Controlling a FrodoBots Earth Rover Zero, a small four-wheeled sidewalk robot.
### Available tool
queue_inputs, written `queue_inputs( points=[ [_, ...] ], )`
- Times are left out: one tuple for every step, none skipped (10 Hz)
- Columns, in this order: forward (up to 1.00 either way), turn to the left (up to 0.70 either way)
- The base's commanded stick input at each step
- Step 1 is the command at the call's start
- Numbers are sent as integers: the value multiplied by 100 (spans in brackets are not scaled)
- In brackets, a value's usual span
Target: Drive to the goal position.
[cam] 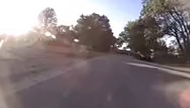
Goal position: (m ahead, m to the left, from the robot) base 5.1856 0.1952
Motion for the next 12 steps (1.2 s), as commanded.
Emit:
queue_inputs(
  points=[
    [100, 0],
    [100, 1],
    [100, 2],
    [100, 2],
    [100, 2],
    [100, 0],
    [100, 1],
    [100, 0],
    [100, 1],
    [100, 2],
    [100, 2],
    [100, 2]
  ],
)
